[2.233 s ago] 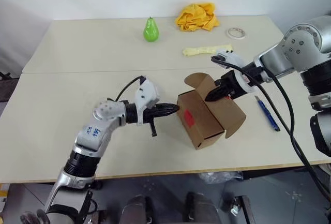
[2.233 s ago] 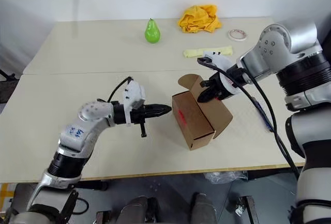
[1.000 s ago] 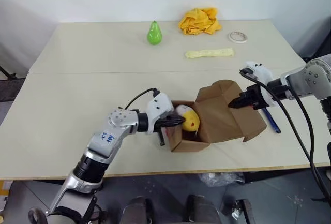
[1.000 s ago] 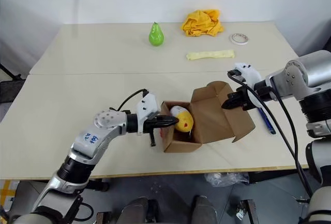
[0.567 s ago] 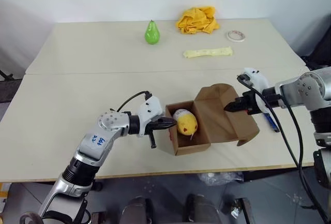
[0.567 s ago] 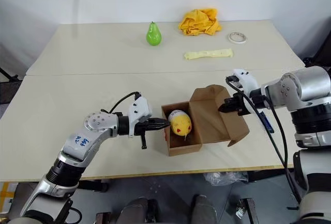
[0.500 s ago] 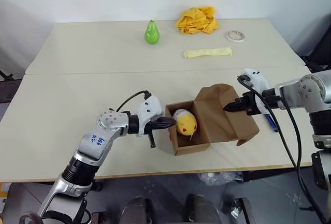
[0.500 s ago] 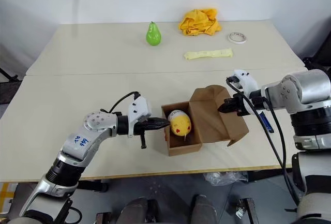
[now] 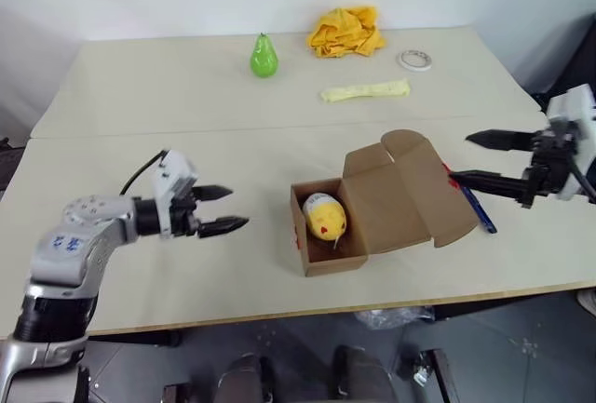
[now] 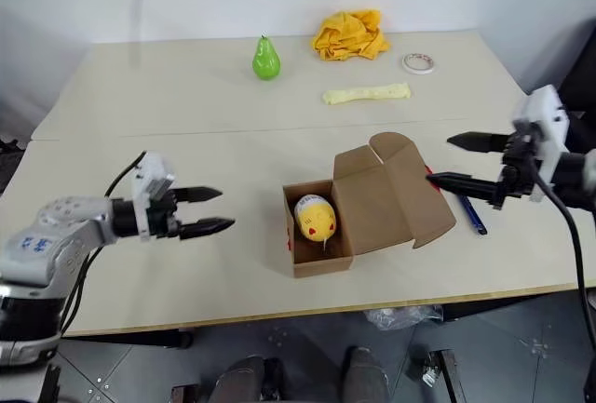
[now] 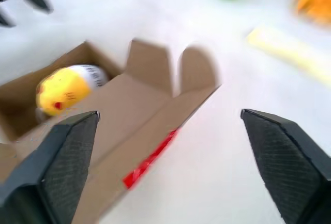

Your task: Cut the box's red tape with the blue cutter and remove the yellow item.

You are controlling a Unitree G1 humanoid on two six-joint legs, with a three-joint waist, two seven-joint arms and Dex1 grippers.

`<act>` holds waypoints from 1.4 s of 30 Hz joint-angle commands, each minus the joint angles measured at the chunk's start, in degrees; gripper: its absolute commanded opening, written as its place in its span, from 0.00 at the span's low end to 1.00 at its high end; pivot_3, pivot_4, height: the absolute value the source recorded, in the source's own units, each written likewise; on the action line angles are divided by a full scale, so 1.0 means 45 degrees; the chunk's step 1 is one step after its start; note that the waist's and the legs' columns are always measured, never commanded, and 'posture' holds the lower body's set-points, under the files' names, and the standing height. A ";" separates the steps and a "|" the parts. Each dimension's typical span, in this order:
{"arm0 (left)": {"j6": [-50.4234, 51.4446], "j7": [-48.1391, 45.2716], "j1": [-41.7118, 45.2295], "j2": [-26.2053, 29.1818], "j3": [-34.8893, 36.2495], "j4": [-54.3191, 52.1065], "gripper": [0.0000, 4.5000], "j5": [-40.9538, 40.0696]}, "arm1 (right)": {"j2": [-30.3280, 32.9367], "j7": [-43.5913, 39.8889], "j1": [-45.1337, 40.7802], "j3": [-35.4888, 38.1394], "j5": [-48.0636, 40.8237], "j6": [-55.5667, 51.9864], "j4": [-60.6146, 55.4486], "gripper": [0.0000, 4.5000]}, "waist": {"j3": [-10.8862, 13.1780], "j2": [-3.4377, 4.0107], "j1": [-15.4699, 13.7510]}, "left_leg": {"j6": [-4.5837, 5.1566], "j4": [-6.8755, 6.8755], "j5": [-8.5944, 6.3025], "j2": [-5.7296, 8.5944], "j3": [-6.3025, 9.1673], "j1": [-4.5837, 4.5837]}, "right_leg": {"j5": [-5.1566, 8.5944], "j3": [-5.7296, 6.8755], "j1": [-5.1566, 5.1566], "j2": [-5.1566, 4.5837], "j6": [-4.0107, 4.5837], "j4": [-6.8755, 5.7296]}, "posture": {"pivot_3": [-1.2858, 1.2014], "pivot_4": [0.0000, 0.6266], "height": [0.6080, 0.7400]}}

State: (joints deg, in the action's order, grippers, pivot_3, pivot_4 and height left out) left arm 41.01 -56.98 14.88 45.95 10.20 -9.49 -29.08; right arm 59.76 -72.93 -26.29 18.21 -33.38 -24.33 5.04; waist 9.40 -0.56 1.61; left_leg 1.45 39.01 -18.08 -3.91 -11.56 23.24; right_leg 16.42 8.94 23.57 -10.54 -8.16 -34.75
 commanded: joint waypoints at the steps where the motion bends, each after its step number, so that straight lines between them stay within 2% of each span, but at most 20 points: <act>1: -0.0638 -0.0491 -0.1546 0.0867 0.1975 -0.0113 1.00 -0.0159 | 0.0394 -0.2124 0.1379 0.1429 -0.0245 0.1876 -0.1057 1.00 | 0.0041 0.0005 -0.0002 | 0.0000 0.0007 0.0000 -0.0002 0.0000 0.0000 | 0.0000 -0.0004 0.0002 0.0000 0.0001 -0.0004 | 0.52 0.24 1.00; 2: -0.0904 -0.0625 -0.2113 0.1098 0.2362 0.0048 1.00 0.0002 | 0.0521 -0.2703 0.2159 0.1834 -0.0333 0.2131 -0.1778 1.00 | 0.0044 0.0004 -0.0023 | 0.0000 0.0007 0.0000 -0.0003 0.0000 -0.0002 | 0.0000 -0.0008 0.0006 -0.0001 0.0001 -0.0006 | 0.52 0.24 1.00; 4: -0.0966 -0.1122 -0.2973 0.1625 0.3049 -0.0069 1.00 -0.0158 | 0.0131 -0.2470 0.3165 0.2891 -0.0922 0.2142 -0.3367 1.00 | 0.0064 0.0017 -0.0040 | -0.0023 -0.0013 -0.0014 -0.0013 0.0014 -0.0015 | 0.0004 0.0001 0.0010 0.0003 0.0007 -0.0021 | 0.52 0.24 1.00; 5: -0.0793 -0.1095 -0.2785 0.1741 0.3137 -0.0289 1.00 -0.0434 | -0.0021 -0.2236 0.3710 0.3262 -0.1136 0.1889 -0.3973 1.00 | 0.0088 0.0035 -0.0085 | -0.0023 -0.0013 -0.0016 -0.0013 0.0013 -0.0011 | 0.0004 -0.0001 0.0019 0.0002 0.0007 -0.0027 | 0.52 0.24 1.00; 7: -0.0448 -0.1118 -0.1864 0.1954 0.2848 -0.0541 1.00 -0.0895 | -0.0206 -0.2005 0.4738 0.3703 -0.1222 0.1675 -0.4831 1.00 | 0.0100 0.0030 -0.0316 | -0.0013 0.0015 -0.0014 -0.0006 0.0017 -0.0006 | 0.0004 -0.0007 0.0009 -0.0003 0.0007 -0.0016 | 0.52 0.24 1.00; 9: 0.0114 -0.1231 -0.0033 0.2068 0.1701 -0.0616 1.00 -0.1112 | -0.0604 -0.1409 0.5141 0.3893 -0.1325 0.1651 -0.5302 1.00 | 0.0103 -0.0025 -0.0543 | 0.0000 0.0037 -0.0005 -0.0004 0.0033 -0.0013 | 0.0000 -0.0004 -0.0019 -0.0008 0.0015 -0.0013 | 0.52 0.24 1.00; 11: 0.1241 -0.1563 0.3650 0.1368 -0.0566 -0.0324 1.00 -0.1187 | -0.0821 -0.0996 0.5491 0.3825 -0.1551 0.1393 -0.5894 1.00 | 0.0104 -0.0056 -0.0804 | 0.0002 0.0043 0.0002 -0.0006 0.0054 -0.0014 | -0.0031 -0.0009 -0.0023 -0.0007 0.0061 0.0005 | 0.52 0.24 1.00; 14: 0.2039 -0.2158 0.6905 0.0370 -0.2723 0.0505 1.00 -0.0929 | -0.0868 -0.0595 0.5682 0.3753 -0.1835 0.1018 -0.6344 1.00 | 0.0095 -0.0051 -0.0771 | 0.0038 0.0045 0.0047 0.0031 0.0041 0.0010 | -0.0082 -0.0041 -0.0038 -0.0002 0.0069 -0.0004 | 0.52 0.24 1.00; 17: 0.1697 -0.3023 1.0072 -0.1708 -0.6262 0.1920 1.00 0.0739 | -0.0764 -0.0445 0.6271 0.4172 -0.2023 0.0561 -0.6964 1.00 | 0.0089 -0.0032 -0.0480 | 0.0041 0.0038 0.0050 0.0037 0.0021 0.0003 | -0.0085 -0.0067 -0.0024 0.0011 0.0061 0.0005 | 0.52 0.24 1.00; 18: 0.1608 -0.3301 1.0614 -0.2338 -0.7126 0.2146 1.00 0.1011 | -0.0821 -0.0410 0.6593 0.4395 -0.1994 0.0540 -0.7165 1.00 | 0.0117 -0.0061 -0.0557 | 0.0018 0.0023 0.0037 0.0031 0.0018 -0.0040 | -0.0077 -0.0061 -0.0016 0.0034 0.0048 -0.0015 | 0.52 0.24 1.00; 20: 0.0349 -0.3430 1.1185 -0.3325 -0.8911 0.3150 1.00 0.2558 | -0.1191 -0.0069 0.7313 0.4828 -0.1830 0.0605 -0.7668 1.00 | 0.0123 -0.0067 -0.0696 | 0.0003 0.0038 0.0056 0.0028 0.0018 0.0011 | -0.0071 -0.0034 -0.0015 0.0049 0.0047 0.0022 | 0.52 0.24 1.00; 22: -0.0969 -0.3058 1.1496 -0.4122 -0.9906 0.4375 1.00 0.3914 | -0.1498 0.0386 0.7813 0.5067 -0.1822 0.0606 -0.8143 1.00 | 0.0125 -0.0067 -0.0685 | -0.0001 0.0028 0.0049 0.0029 0.0026 0.0012 | -0.0070 -0.0031 -0.0020 0.0050 0.0046 0.0046 | 0.52 0.24 1.00; 25: -0.2140 -0.2330 1.1698 -0.5168 -1.0403 0.5864 1.00 0.5136 | -0.1907 0.1085 0.8343 0.5249 -0.1961 0.0529 -0.8817 1.00 | 0.0150 -0.0064 -0.0585 | 0.0002 0.0026 0.0049 0.0024 0.0049 0.0014 | -0.0070 -0.0047 0.0006 0.0049 0.0049 0.0039 | 0.52 0.24 1.00; 30: -0.3092 -0.2825 1.1639 -0.5422 -1.0939 0.6427 1.00 0.6372 | -0.2086 0.1731 0.8894 0.5472 -0.2254 0.0341 -0.9444 1.00 | 0.0153 -0.0061 -0.0641 | 0.0015 0.0043 0.0044 0.0023 0.0123 0.0014 | -0.0068 -0.0062 0.0016 0.0040 0.0053 0.0014 | 0.52 0.24 1.00; 33: -0.3748 -0.2885 1.1574 -0.5596 -1.1083 0.6915 0.86 0.7020 | -0.2057 0.1840 0.9015 0.5487 -0.2259 0.0428 -0.9469 1.00 | 0.0152 -0.0061 -0.0700 | 0.0030 0.0058 0.0037 0.0025 0.0130 0.0013 | -0.0068 -0.0055 0.0001 0.0033 0.0053 0.0016 | 0.52 0.24 1.00; 38: -0.4517 -0.2814 1.1695 -0.5974 -1.0614 0.7504 0.52 0.7459 | -0.1969 0.1939 0.8923 0.5300 -0.2124 0.0601 -0.9269 1.00 | 0.0152 -0.0061 -0.0679 | 0.0046 0.0078 0.0031 0.0029 0.0141 0.0016 | -0.0068 -0.0046 -0.0008 0.0023 0.0053 0.0007 | 0.52 0.24 1.00; 42: -0.4434 -0.2983 1.1661 -0.6460 -0.9272 0.7737 0.27 0.6533 | -0.1979 0.2060 0.8477 0.4817 -0.1885 0.0886 -0.8928 1.00 | 0.0153 -0.0061 -0.0664 | 0.0046 0.0085 0.0031 0.0028 0.0142 0.0016 | -0.0068 -0.0046 -0.0007 0.0023 0.0053 -0.0003 | 0.52 0.24 1.00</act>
State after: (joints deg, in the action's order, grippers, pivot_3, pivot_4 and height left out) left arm 21.09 -69.99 66.50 17.89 -35.13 25.82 2.81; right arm 50.83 -64.17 12.67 40.19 -41.79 -21.71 -35.21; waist 10.09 -0.84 -1.38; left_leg 1.66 39.42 -17.94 -3.79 -10.92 23.33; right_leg 16.11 8.73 23.54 -10.43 -7.92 -34.78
